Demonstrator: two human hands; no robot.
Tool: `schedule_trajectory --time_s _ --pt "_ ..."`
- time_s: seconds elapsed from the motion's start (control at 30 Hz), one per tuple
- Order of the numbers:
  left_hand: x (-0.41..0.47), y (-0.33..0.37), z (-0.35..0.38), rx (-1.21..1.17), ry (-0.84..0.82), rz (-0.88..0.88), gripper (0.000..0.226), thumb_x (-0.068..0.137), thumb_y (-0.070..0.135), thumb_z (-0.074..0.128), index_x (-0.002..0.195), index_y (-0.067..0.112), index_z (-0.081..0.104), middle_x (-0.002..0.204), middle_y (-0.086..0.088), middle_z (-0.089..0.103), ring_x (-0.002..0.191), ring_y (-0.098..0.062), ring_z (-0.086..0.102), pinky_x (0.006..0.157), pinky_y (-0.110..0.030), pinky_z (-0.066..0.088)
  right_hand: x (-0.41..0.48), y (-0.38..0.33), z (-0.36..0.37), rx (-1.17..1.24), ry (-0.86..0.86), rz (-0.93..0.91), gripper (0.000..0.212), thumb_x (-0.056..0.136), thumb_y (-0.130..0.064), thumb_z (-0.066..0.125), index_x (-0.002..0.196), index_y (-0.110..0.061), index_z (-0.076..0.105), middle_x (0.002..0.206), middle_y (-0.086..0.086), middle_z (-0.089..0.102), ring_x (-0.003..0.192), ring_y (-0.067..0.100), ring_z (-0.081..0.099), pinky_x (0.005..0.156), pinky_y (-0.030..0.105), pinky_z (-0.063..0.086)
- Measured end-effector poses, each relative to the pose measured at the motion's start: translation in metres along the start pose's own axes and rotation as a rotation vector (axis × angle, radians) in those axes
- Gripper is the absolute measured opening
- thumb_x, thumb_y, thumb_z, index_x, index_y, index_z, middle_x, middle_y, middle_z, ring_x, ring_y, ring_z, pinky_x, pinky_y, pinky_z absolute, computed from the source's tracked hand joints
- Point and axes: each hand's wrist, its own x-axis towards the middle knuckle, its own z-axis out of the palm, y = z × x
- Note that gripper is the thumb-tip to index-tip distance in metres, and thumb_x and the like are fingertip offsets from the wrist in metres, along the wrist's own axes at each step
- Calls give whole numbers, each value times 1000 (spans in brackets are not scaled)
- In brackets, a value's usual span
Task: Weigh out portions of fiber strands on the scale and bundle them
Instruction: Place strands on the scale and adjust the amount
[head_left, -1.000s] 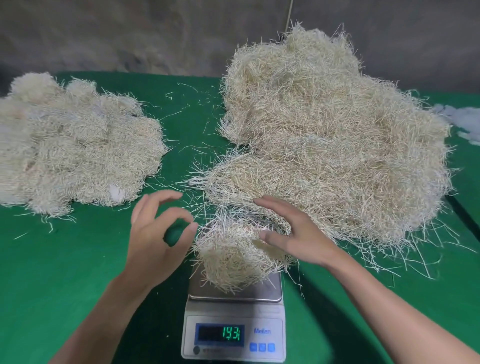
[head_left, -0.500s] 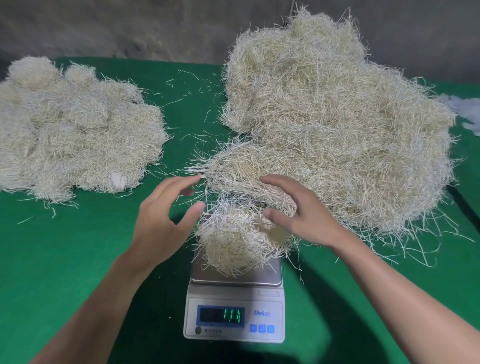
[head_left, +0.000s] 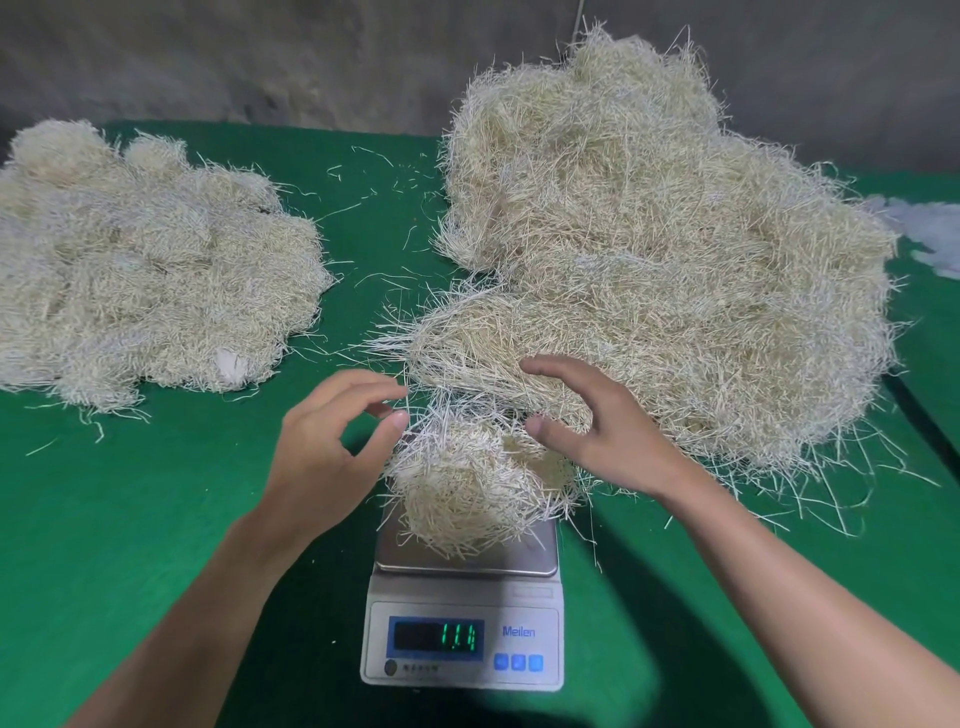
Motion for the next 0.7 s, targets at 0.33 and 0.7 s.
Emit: schedule_trajectory --time_s 0.33,0.7 --pt "-22 -28 45 28 -298 -567 57 100 36 38 147 9 23 153 -6 28 140 -18 26 115 -43 23 -5 35 39 62 -356 321 114 67 -58 74 141 -54 -11 156 -7 -16 144 17 -8 116 51 12" --pt "-9 2 96 -640 -187 -829 34 91 14 47 124 8 55 113 -13 63 105 -28 60 94 -44 46 3 21 98 202 130 302 87 70 -18 77 138 -42 28 130 -19 35 123 3 33 103 23 28"
